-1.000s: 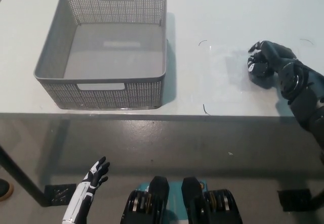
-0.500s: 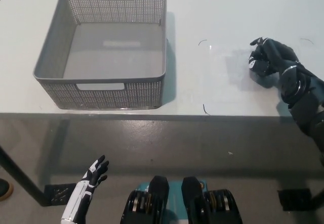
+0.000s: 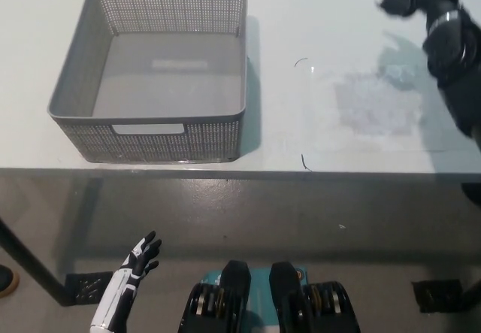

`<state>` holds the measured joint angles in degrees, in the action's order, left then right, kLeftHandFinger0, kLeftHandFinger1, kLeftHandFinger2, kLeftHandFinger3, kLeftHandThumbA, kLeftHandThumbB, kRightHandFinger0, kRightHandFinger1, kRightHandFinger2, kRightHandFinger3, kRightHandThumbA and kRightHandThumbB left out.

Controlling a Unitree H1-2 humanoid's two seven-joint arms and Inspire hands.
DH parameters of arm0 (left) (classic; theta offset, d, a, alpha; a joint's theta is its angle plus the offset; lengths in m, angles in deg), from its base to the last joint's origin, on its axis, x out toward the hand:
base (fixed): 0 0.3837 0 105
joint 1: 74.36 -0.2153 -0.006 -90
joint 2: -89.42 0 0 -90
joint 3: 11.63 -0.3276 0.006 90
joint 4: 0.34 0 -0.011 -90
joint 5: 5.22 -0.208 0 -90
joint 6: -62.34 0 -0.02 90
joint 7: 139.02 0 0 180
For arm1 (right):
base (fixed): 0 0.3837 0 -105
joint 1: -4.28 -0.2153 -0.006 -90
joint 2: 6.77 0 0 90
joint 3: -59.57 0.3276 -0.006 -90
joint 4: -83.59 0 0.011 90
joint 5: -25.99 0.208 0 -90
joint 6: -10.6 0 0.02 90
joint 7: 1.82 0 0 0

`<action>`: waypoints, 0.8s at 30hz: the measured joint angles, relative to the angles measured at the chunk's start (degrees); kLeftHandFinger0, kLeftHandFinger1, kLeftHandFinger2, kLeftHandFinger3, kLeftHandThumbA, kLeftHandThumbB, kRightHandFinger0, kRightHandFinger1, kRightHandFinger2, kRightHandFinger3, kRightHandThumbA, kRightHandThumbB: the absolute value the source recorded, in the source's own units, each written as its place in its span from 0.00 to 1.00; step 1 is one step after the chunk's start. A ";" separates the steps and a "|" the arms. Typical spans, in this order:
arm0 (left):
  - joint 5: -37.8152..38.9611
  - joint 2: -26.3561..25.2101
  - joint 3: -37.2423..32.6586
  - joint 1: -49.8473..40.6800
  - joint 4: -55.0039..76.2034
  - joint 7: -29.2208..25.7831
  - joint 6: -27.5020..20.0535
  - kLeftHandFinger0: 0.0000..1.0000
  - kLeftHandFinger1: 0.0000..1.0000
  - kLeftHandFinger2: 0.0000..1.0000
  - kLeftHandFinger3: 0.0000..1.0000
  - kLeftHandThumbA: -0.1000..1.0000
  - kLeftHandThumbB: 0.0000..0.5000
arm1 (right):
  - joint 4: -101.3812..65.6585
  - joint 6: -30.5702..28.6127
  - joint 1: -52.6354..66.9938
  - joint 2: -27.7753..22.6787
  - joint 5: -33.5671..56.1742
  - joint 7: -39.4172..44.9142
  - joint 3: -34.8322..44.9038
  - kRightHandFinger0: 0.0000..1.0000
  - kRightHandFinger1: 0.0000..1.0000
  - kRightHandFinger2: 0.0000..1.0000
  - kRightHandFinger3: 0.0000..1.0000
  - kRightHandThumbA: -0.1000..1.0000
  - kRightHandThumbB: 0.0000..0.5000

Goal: Use the right hand to pick up a webcam and put it into a container on the left side

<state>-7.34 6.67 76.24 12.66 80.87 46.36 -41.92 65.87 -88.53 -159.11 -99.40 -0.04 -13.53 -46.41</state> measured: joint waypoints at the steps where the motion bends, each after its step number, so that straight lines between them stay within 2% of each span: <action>1: 0.01 0.00 0.01 0.00 0.00 0.05 0.00 1.00 1.00 1.00 1.00 1.00 0.21 | -0.76 0.00 -0.74 -0.01 0.13 -0.07 0.24 0.00 0.39 0.78 0.88 0.00 0.36; 5: -0.01 -0.03 0.02 0.00 0.01 0.15 0.00 1.00 1.00 1.00 1.00 1.00 0.24 | -4.32 0.15 -2.33 0.02 0.22 -0.14 0.75 0.00 0.35 0.76 0.86 0.00 0.35; 7: -0.01 -0.07 0.03 0.00 0.01 0.16 0.00 1.00 1.00 1.00 1.00 1.00 0.25 | -5.52 0.50 -3.06 0.13 0.28 -0.13 0.97 0.00 0.35 0.76 0.86 0.00 0.38; 11: -0.05 -0.09 0.02 -0.01 0.01 0.17 0.00 1.00 1.00 1.00 1.00 1.00 0.26 | -8.40 0.98 -3.87 0.83 0.45 -0.06 1.50 0.00 0.33 0.75 0.85 0.00 0.33; 13: -0.11 -0.09 0.00 -0.04 0.01 0.16 0.00 1.00 1.00 1.00 1.00 1.00 0.26 | -10.63 1.22 -3.90 2.11 0.60 0.02 1.91 0.00 0.30 0.72 0.84 0.00 0.31; 16: -0.20 -0.08 -0.04 -0.10 0.02 0.16 0.00 1.00 1.00 1.00 1.00 1.00 0.27 | -11.96 1.57 -4.09 4.59 0.79 0.18 2.15 0.00 0.29 0.72 0.83 0.00 0.36; 19: -0.22 -0.06 -0.10 -0.16 0.05 0.17 0.00 1.00 1.00 1.00 1.00 1.00 0.28 | -12.14 2.09 -4.59 7.59 1.03 0.44 2.19 0.00 0.28 0.71 0.83 0.00 0.34; 20: -0.21 -0.06 -0.09 -0.18 0.05 0.17 0.00 1.00 1.00 1.00 1.00 1.00 0.30 | -12.14 2.22 -4.83 8.64 1.08 0.50 2.18 0.04 0.34 0.73 0.86 0.00 0.47; 21: -0.20 -0.06 -0.10 -0.17 0.05 0.17 0.00 1.00 1.00 1.00 1.00 1.00 0.32 | -12.14 2.34 -5.07 9.50 1.13 0.52 2.18 0.00 0.24 0.66 0.79 0.00 0.36; 24: -0.19 -0.06 -0.11 -0.18 0.05 0.17 0.00 1.00 1.00 1.00 1.00 1.00 0.30 | -12.03 2.60 -6.17 12.75 1.19 0.54 2.05 0.00 0.25 0.69 0.80 0.00 0.37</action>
<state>-7.52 6.62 76.14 12.48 80.92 46.54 -41.92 53.83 -85.92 -165.28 -86.64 1.15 -12.99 -44.36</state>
